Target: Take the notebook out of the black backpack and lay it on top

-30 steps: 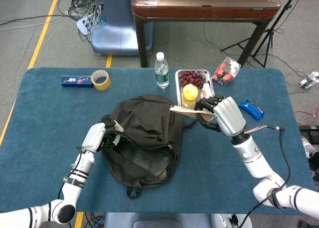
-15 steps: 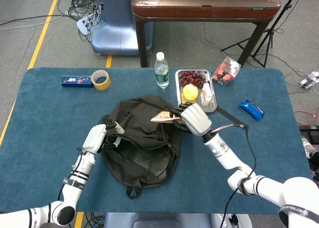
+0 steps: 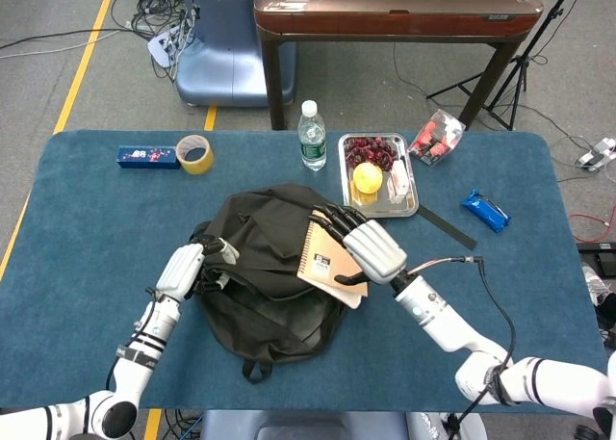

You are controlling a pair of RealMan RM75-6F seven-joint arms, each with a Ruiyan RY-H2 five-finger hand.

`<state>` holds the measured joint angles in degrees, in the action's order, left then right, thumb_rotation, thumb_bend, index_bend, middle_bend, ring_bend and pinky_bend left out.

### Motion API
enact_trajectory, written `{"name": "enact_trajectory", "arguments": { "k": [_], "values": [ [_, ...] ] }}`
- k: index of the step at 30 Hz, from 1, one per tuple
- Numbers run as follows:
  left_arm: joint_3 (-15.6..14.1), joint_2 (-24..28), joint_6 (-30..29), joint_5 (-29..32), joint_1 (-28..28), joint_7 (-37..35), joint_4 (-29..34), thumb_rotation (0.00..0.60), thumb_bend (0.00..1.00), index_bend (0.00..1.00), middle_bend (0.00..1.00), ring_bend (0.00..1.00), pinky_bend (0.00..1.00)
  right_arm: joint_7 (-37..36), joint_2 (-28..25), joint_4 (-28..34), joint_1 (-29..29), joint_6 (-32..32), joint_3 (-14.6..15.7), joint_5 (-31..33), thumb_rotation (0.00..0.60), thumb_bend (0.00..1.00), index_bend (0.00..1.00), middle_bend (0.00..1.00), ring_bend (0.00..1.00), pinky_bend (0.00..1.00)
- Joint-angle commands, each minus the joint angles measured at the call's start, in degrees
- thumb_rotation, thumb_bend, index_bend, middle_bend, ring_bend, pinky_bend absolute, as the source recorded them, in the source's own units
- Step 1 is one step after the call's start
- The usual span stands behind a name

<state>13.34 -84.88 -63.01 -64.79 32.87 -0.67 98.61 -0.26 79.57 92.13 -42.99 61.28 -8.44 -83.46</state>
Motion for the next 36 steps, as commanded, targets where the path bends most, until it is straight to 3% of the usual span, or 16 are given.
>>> {"name": "enact_trajectory", "arguments": {
  "k": [1,4,6,10,17,22,30,36],
  "values": [
    [-1.8,3.6,2.9,-0.5,0.1,0.9,2.2,0.6,0.57,0.4,0.23,0.17,0.14,1.0,-3.3,3.6,1.8,0.5,0.5,0.8,0.6,0.0,0.0,0.0,0.0,0.13],
    [-2.9,7.1,5.0,-0.4,0.3,2.8,4.3,0.6,0.43,0.18,0.1,0.07,0.11,1.6,-5.3,5.1,3.1,1.8,0.5,0.9,0.6,0.0,0.0,0.0,0.0,0.13],
    [-3.2,9.1,5.5,0.0,0.3,3.5,5.9,0.6,0.36,0.09,0.05,0.04,0.1,2.0,-6.7,5.9,4.0,2.5,0.6,1.1,0.6,0.0,0.0,0.0,0.0,0.13],
    [-3.6,12.4,5.6,0.5,-0.1,4.2,8.0,0.6,0.29,0.02,0.02,0.01,0.09,2.8,-9.4,7.2,5.9,3.6,1.1,1.8,0.6,0.0,0.0,0.0,0.0,0.13],
    [-4.2,17.5,4.8,0.3,-1.5,3.8,8.3,0.6,0.28,0.01,0.01,0.0,0.09,4.6,-14.5,9.1,9.7,4.6,2.8,4.1,0.6,0.01,0.0,0.06,0.01,0.13],
    [-3.6,19.1,2.2,-0.2,-3.4,0.7,5.3,0.6,0.28,0.04,0.01,0.01,0.09,4.9,-17.6,9.5,13.0,6.1,4.2,5.3,0.6,0.04,0.01,0.15,0.08,0.2],
    [-4.2,16.0,-7.5,-4.3,-8.1,-0.9,-6.7,0.6,0.28,0.18,0.06,0.05,0.09,7.2,-18.7,7.9,19.8,12.4,6.6,5.9,0.6,0.13,0.21,0.31,0.23,0.36],
    [-6.3,12.9,-13.3,-7.2,-12.3,-1.6,-12.9,0.6,0.28,0.25,0.1,0.09,0.09,7.9,-18.0,6.9,24.6,16.9,8.2,4.8,0.6,0.18,0.26,0.35,0.26,0.38]
  ]
}}
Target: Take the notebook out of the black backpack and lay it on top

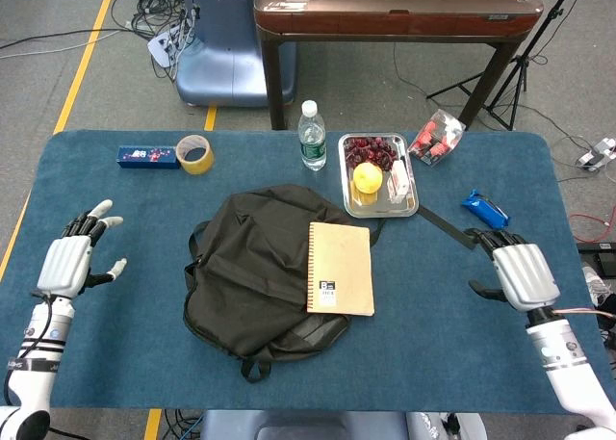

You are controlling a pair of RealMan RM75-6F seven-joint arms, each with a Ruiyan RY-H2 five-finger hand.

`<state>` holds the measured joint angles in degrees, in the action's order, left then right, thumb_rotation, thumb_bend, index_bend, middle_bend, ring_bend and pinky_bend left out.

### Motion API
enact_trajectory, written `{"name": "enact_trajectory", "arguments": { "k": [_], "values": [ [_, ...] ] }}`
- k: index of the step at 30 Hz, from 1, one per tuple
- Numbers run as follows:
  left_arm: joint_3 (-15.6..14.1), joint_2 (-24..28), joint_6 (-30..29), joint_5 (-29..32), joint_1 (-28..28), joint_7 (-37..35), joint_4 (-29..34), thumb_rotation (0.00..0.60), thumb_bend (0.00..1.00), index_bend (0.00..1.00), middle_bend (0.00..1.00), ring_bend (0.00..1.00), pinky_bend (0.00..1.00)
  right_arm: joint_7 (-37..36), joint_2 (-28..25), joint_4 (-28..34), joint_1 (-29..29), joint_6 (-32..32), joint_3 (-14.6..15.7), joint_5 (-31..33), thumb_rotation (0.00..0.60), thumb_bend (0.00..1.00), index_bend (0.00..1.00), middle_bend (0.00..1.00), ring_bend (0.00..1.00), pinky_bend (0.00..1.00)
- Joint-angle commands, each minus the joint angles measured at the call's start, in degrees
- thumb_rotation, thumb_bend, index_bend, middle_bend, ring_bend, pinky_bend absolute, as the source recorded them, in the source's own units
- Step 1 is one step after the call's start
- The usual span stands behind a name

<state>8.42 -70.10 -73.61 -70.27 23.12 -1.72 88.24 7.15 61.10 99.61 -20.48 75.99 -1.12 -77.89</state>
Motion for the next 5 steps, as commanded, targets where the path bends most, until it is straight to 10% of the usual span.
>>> {"name": "enact_trajectory", "arguments": {
  "k": [1,5],
  "values": [
    [-1.7,-2.2,-3.4,-2.0,-3.2,-0.8,-2.9,0.6,0.28,0.25,0.1,0.09,0.09,0.6,0.7,-0.6,2.8,3.0,1.0,-1.0,0.6,0.18,0.27,0.35,0.26,0.38],
    [-3.1,-3.0,-6.8,-3.7,-6.1,-0.8,-3.2,0.6,0.28,0.26,0.1,0.09,0.09,-0.3,1.3,-0.1,6.0,6.4,1.5,-1.9,0.6,0.18,0.29,0.36,0.26,0.38]
  ]
}}
